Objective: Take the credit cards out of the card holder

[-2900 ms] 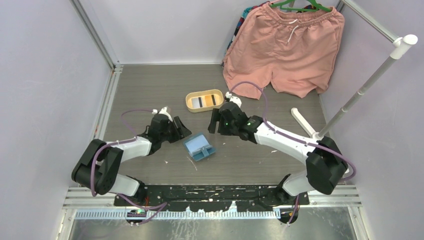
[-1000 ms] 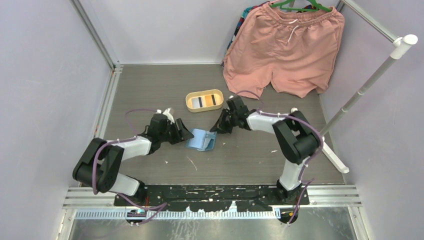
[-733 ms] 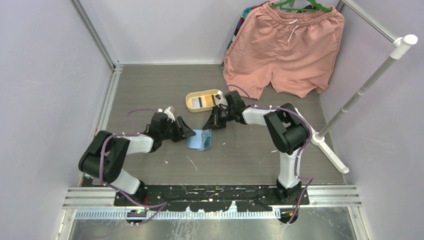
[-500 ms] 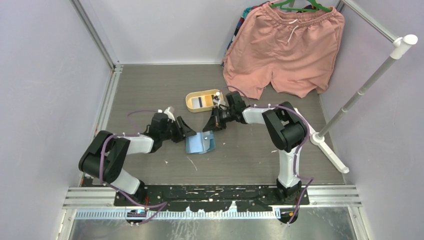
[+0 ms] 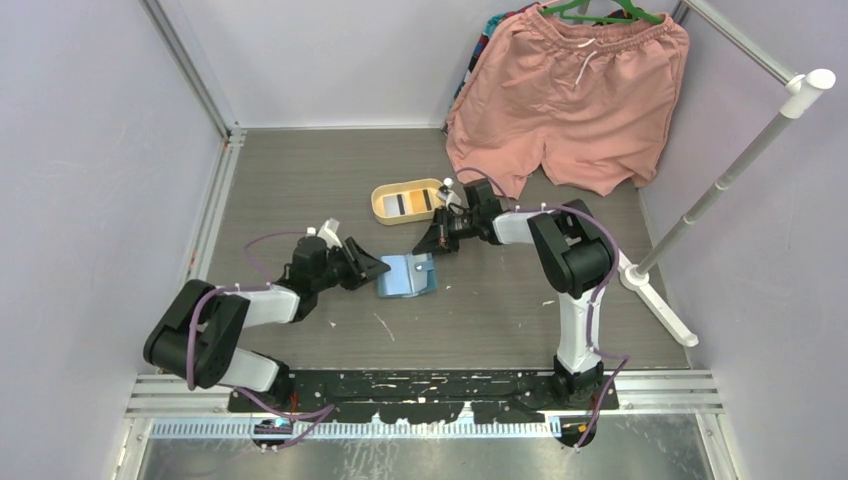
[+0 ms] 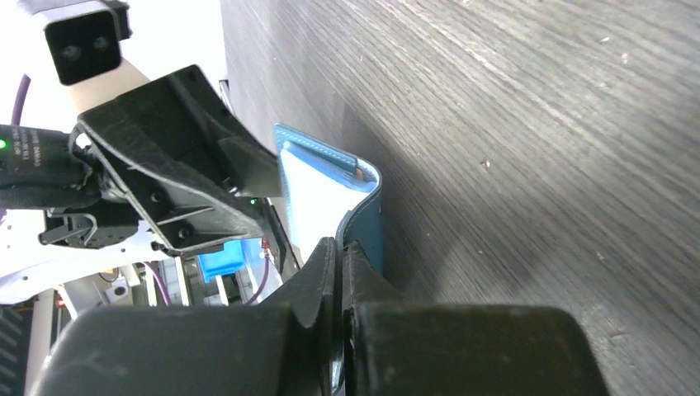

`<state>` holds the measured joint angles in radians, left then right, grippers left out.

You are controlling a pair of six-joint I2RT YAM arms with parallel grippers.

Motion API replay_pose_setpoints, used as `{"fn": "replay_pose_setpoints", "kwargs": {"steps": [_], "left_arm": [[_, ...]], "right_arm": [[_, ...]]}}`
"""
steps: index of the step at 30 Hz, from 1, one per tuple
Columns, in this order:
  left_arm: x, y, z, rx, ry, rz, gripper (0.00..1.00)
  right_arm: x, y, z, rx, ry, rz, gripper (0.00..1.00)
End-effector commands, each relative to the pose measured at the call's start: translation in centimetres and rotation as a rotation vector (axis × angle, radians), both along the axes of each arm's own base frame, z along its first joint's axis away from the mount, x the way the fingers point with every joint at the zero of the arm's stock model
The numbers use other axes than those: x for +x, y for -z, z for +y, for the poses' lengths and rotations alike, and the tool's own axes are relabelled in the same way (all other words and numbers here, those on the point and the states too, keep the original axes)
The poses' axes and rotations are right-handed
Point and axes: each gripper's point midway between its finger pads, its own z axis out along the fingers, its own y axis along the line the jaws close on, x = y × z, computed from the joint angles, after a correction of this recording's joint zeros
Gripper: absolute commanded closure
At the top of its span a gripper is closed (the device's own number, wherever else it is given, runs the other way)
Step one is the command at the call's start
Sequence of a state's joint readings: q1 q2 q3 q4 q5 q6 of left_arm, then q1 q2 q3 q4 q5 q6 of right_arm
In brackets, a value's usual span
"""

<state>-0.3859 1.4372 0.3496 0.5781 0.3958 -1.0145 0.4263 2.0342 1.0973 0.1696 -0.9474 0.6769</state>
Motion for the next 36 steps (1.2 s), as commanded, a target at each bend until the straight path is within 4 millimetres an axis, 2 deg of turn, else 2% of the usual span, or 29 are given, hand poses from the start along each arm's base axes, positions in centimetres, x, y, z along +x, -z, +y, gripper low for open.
{"fn": "replay_pose_setpoints", "kwargs": {"steps": [1, 6, 9, 14, 17, 18, 21, 25, 33, 36], "left_arm": [[0.4, -2.2, -0.2, -0.026, 0.002, -0.072, 0.61], [0.7, -2.4, -0.5, -0.044, 0.007, -0.083, 0.76], [0.6, -2.0, -1.0, -0.06, 0.029, -0.062, 0.8], [0.5, -1.3, -1.0, -0.041, 0.041, -0.041, 0.81], [0.2, -1.2, -0.8, -0.003, 0.054, -0.038, 0.98], [0.2, -1.3, -0.6, 0.007, 0.053, -0.044, 1.0], [0.1, -1.8, -0.2, 0.033, 0.048, -0.059, 1.0], [0.1, -2.4, 0.0, 0.047, 0.052, -0.078, 0.91], [-0.2, -2.2, -0.4, 0.025, 0.069, -0.071, 0.89], [-0.2, -2.2, -0.4, 0.02, 0.071, -0.071, 0.83]], "right_arm": [[0.4, -0.4, 0.4, 0.05, -0.002, -0.012, 0.99], [0.5, -0.4, 0.6, 0.085, 0.02, 0.015, 0.99], [0.4, -0.4, 0.6, 0.089, 0.021, 0.013, 0.99], [0.4, -0.3, 0.6, 0.088, 0.021, 0.015, 0.99], [0.4, -0.2, 0.7, 0.087, 0.022, 0.018, 0.99], [0.5, -0.2, 0.6, 0.087, 0.023, 0.02, 0.99], [0.4, -0.1, 0.6, 0.085, 0.024, 0.024, 0.99], [0.4, 0.1, 0.5, 0.082, 0.027, 0.027, 0.99], [0.2, 0.3, 0.4, 0.08, 0.027, 0.035, 0.99], [0.2, 0.4, 0.4, 0.078, 0.027, 0.037, 0.99]]}}
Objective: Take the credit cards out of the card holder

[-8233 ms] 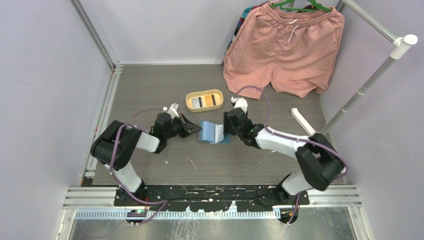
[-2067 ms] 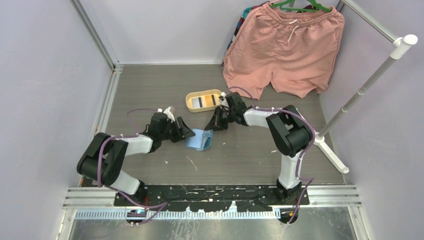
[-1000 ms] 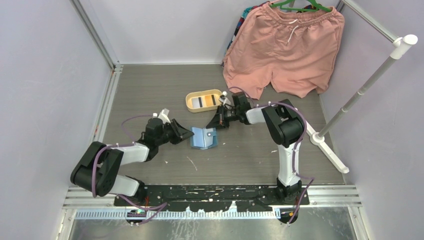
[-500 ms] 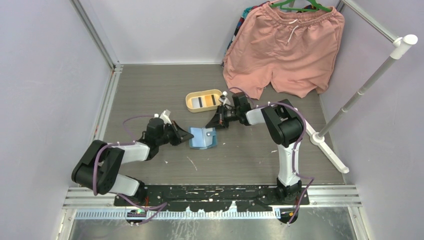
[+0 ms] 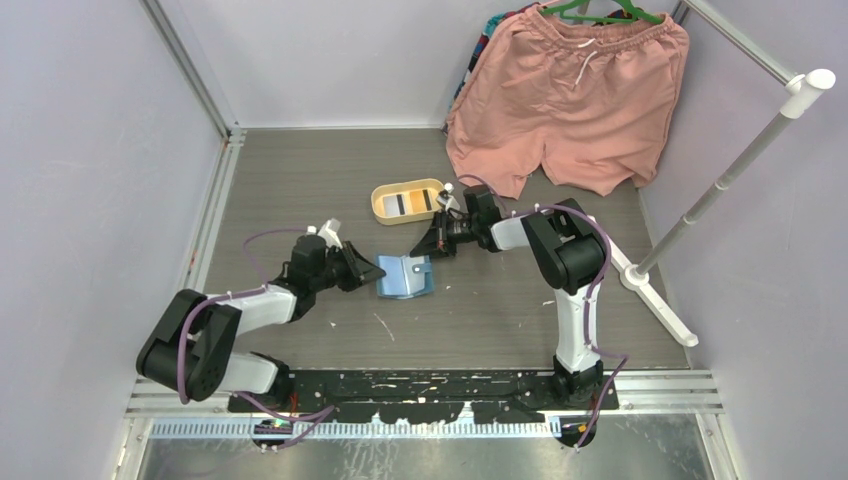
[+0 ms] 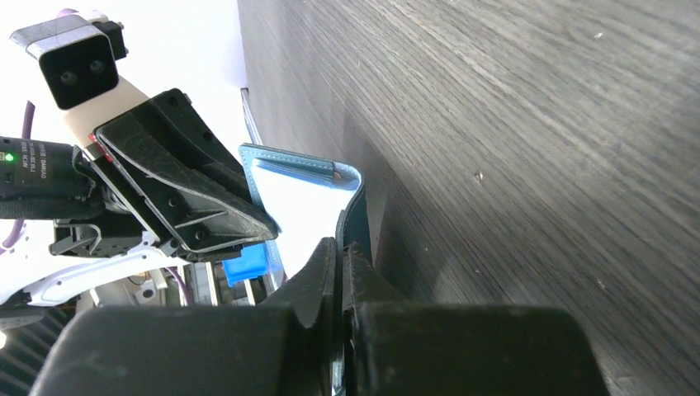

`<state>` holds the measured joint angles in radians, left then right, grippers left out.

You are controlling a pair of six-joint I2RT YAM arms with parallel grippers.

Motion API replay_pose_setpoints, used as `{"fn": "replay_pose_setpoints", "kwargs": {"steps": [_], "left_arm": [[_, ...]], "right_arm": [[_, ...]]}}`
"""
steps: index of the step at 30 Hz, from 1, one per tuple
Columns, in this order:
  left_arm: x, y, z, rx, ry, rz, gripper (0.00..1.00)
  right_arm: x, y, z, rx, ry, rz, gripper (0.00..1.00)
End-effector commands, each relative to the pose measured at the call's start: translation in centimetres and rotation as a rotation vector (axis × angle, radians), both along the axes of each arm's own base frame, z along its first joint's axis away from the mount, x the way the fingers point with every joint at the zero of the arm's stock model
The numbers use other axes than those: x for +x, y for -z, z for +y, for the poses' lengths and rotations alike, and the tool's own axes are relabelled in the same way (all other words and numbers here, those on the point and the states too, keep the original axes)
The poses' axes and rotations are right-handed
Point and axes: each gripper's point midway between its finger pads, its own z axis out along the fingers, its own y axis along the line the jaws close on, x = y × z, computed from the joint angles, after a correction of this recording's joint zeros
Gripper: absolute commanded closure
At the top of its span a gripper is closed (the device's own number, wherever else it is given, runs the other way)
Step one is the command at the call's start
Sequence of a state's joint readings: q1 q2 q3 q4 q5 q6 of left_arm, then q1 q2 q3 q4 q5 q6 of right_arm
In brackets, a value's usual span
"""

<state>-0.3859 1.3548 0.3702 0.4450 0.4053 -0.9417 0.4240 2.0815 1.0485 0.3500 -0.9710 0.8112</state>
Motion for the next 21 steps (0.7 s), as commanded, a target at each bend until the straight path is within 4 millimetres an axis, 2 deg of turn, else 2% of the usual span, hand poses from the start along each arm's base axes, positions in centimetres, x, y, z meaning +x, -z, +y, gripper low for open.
{"fn": "replay_pose_setpoints", "kwargs": {"steps": [1, 5, 8, 12, 16, 21], "left_arm": [[0.55, -1.56, -0.77, -0.031, 0.032, -0.052, 0.81], [0.52, -1.57, -0.7, -0.026, 0.032, -0.053, 0.73], [0.45, -1.5, -0.6, -0.022, 0.028, -0.053, 0.72], [0.49, -1.41, -0.47, -0.018, 0.02, -0.053, 0.76], [0.5, -1.35, -0.27, -0.015, 0.006, -0.051, 0.88], [0.42, -1.53, 0.21, -0.001, -0.004, -0.057, 0.89]], "right_arm": [[0.01, -0.29, -0.04, 0.02, -0.007, -0.014, 0.99], [0.03, -0.18, -0.01, 0.021, -0.007, -0.011, 0.99], [0.01, -0.13, -0.01, 0.021, -0.007, -0.008, 0.99], [0.02, 0.0, -0.02, 0.02, -0.006, -0.005, 0.99], [0.03, 0.22, -0.11, 0.018, -0.004, 0.003, 0.99], [-0.08, 0.48, -0.06, 0.017, -0.007, 0.01, 0.99]]}}
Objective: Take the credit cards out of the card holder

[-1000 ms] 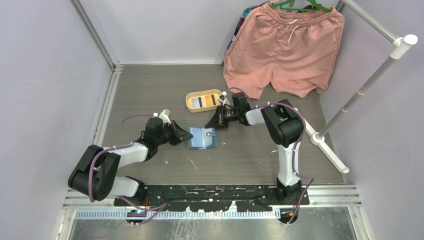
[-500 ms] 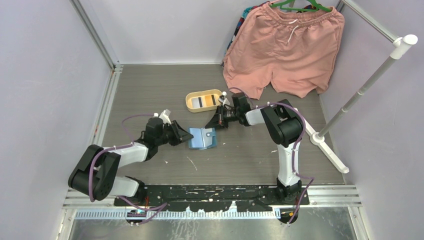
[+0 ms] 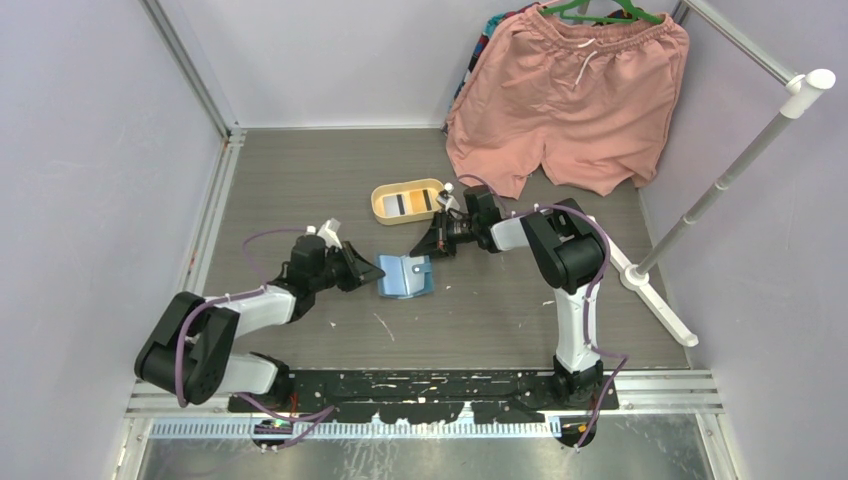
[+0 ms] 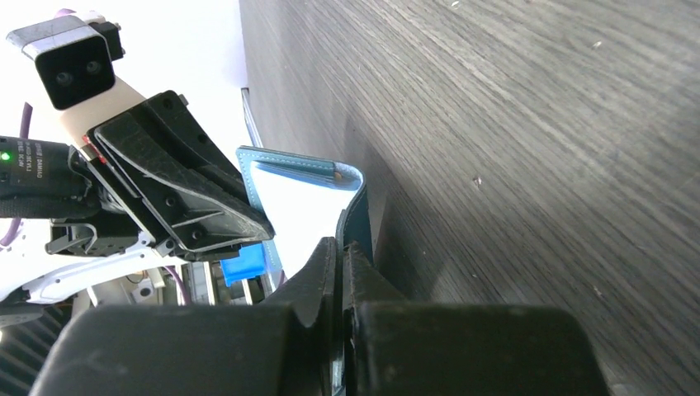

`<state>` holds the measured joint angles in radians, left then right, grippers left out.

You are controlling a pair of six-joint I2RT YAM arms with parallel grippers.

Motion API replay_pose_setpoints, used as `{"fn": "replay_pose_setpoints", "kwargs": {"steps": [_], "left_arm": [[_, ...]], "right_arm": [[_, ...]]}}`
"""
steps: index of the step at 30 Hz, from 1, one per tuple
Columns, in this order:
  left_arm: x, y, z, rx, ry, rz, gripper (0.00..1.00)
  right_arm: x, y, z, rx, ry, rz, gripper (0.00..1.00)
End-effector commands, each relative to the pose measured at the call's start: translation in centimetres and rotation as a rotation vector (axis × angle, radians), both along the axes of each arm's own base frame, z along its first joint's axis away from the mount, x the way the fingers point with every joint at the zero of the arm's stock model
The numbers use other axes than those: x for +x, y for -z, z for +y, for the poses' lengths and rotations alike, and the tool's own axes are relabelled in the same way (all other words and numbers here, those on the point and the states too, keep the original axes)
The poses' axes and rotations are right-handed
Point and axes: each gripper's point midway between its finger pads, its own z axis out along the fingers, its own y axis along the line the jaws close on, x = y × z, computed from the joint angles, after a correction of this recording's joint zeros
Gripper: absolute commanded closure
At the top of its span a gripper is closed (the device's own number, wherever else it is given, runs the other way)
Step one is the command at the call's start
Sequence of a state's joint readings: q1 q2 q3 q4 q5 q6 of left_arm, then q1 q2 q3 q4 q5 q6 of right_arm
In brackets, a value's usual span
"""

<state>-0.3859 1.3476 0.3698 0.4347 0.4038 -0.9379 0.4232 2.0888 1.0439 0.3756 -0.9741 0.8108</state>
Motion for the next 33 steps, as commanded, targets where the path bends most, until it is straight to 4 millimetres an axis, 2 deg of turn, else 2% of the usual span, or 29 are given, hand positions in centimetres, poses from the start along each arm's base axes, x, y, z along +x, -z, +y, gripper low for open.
{"fn": "replay_pose_setpoints", "kwargs": {"steps": [1, 6, 7, 8, 9, 10, 12, 16, 21, 23, 28, 31, 33], "left_arm": [[0.5, -1.5, 0.2, -0.004, -0.006, -0.057, 0.89], [0.4, -1.5, 0.3, -0.003, -0.006, -0.056, 0.86], [0.4, -1.5, 0.3, -0.003, -0.003, -0.056, 0.87], [0.3, -1.4, 0.2, -0.004, 0.0, -0.054, 0.93], [0.4, -1.4, 0.2, -0.008, 0.001, -0.055, 0.99], [0.4, -1.4, 0.1, -0.01, 0.006, -0.054, 1.0], [0.4, -1.3, 0.0, -0.009, 0.016, -0.054, 1.0], [0.8, -1.6, -0.3, 0.012, 0.044, -0.059, 1.0], [1.2, -2.1, -0.1, 0.034, 0.04, -0.087, 1.0], [1.1, -2.2, 0.0, 0.037, 0.04, -0.091, 1.0], [1.1, -2.5, 0.1, 0.05, 0.045, -0.108, 1.0], [1.2, -2.7, 0.1, 0.052, 0.045, -0.123, 1.0], [1.3, -2.6, 0.0, 0.054, 0.054, -0.124, 1.0]], "right_arm": [[-0.1, 0.4, -0.1, 0.01, -0.005, 0.024, 0.99], [-0.1, 0.5, -0.1, 0.011, -0.003, 0.03, 0.99], [-0.1, 0.6, -0.1, 0.01, -0.002, 0.033, 0.99], [-0.1, 0.7, -0.1, 0.009, -0.001, 0.035, 0.99], [-0.1, 0.7, -0.1, 0.009, -0.001, 0.037, 0.97], [-0.1, 0.7, -0.1, 0.007, 0.001, 0.038, 0.92], [-0.1, 0.7, -0.1, 0.003, 0.003, 0.037, 0.82], [0.2, 0.3, -0.5, -0.045, 0.014, 0.007, 0.7], [1.7, -0.6, -2.3, -0.256, 0.069, -0.063, 0.55], [2.7, -1.9, -3.2, -0.332, 0.1, -0.138, 0.51], [5.2, -7.6, -5.0, -0.51, 0.209, -0.388, 0.47], [4.8, -10.8, -3.9, -0.574, 0.222, -0.519, 0.43], [4.3, -12.2, -2.5, -0.575, 0.204, -0.563, 0.41]]}}
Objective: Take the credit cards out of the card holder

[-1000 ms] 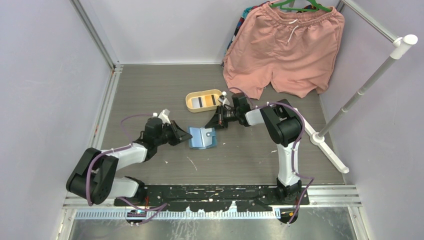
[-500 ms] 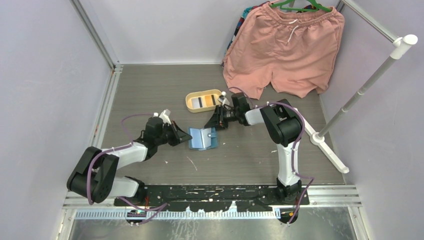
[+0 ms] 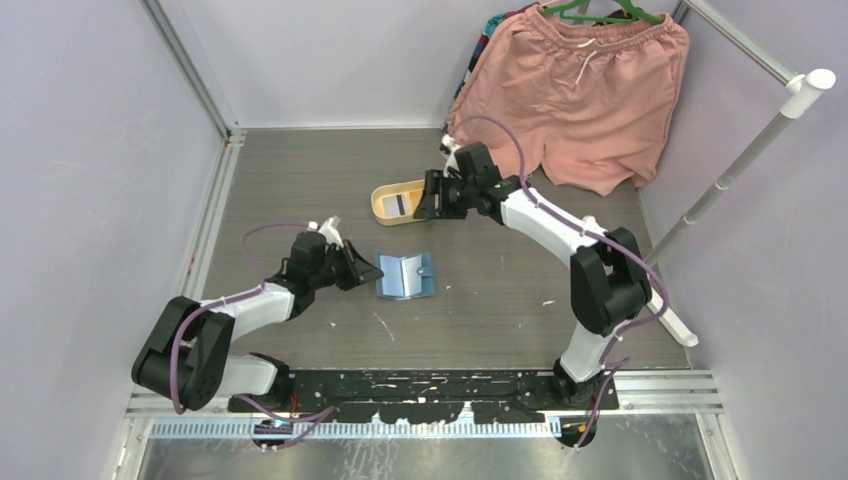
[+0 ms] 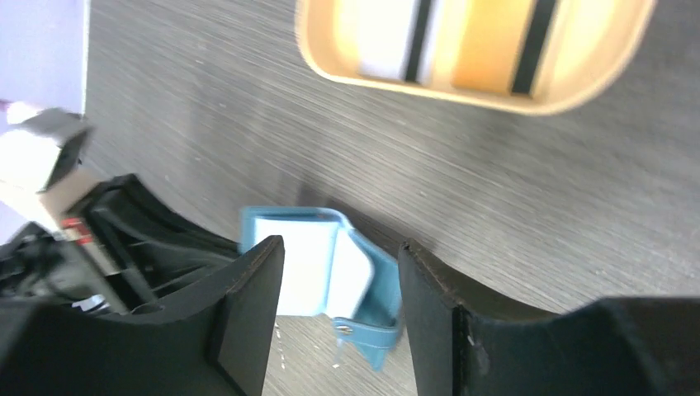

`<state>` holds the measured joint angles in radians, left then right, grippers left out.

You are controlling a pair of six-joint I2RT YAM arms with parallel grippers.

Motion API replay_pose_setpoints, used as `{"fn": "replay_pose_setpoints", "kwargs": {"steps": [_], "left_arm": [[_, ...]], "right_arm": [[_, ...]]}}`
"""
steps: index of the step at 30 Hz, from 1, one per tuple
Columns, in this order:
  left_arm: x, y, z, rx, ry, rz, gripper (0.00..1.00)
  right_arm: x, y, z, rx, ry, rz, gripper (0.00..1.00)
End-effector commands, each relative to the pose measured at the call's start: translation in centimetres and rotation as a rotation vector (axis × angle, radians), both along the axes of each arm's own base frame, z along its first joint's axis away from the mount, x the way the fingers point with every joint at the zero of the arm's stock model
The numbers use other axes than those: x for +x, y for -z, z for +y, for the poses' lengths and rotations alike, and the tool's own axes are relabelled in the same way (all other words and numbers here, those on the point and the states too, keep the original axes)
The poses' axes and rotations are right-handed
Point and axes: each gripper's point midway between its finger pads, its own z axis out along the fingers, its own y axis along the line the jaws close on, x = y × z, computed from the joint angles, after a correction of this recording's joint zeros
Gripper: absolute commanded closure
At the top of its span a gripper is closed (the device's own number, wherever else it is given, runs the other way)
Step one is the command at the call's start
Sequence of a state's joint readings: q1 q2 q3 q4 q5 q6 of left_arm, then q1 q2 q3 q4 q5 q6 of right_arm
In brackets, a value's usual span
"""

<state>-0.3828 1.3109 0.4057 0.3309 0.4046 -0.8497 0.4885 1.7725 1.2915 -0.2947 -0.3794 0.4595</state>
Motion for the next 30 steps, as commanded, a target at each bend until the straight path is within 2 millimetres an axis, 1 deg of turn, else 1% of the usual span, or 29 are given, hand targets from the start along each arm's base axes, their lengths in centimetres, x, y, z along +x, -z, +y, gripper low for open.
{"fn": "replay_pose_setpoints", "kwargs": {"steps": [1, 4, 6, 9, 12, 16, 21, 27, 30], "left_arm": [[1.4, -2.2, -0.4, -0.008, 0.019, -0.093, 1.0], [1.5, -2.3, -0.5, -0.011, 0.028, -0.092, 1.0], [1.5, -2.3, -0.5, -0.01, 0.026, -0.092, 1.0], [1.4, -2.2, -0.4, -0.004, 0.023, -0.09, 1.0], [1.4, -2.1, -0.3, -0.001, 0.021, -0.089, 1.0], [1.4, -1.9, -0.3, 0.001, 0.02, -0.081, 1.0], [1.5, -1.8, -0.4, 0.002, 0.021, -0.075, 1.0], [1.6, -1.5, -0.4, 0.004, 0.017, -0.066, 1.0], [1.6, -1.5, -0.3, 0.006, 0.013, -0.066, 1.0]], "right_arm": [[-0.5, -4.8, 1.9, -0.106, -0.034, -0.179, 0.4], [-1.4, -5.0, 4.4, -0.076, -0.076, -0.156, 0.4], [-2.0, -4.6, 5.9, -0.058, -0.094, -0.138, 0.4], [-2.9, -3.5, 7.5, -0.065, -0.123, -0.114, 0.4], [-3.7, -2.2, 8.5, -0.073, -0.144, -0.091, 0.41], [-4.4, -0.7, 9.1, -0.086, -0.156, -0.065, 0.42], [-4.8, 0.9, 9.1, -0.096, -0.16, -0.035, 0.42], [-6.0, 2.4, 9.4, -0.123, -0.194, -0.013, 0.43], [-6.2, 3.3, 9.3, -0.137, -0.193, 0.001, 0.42]]}}
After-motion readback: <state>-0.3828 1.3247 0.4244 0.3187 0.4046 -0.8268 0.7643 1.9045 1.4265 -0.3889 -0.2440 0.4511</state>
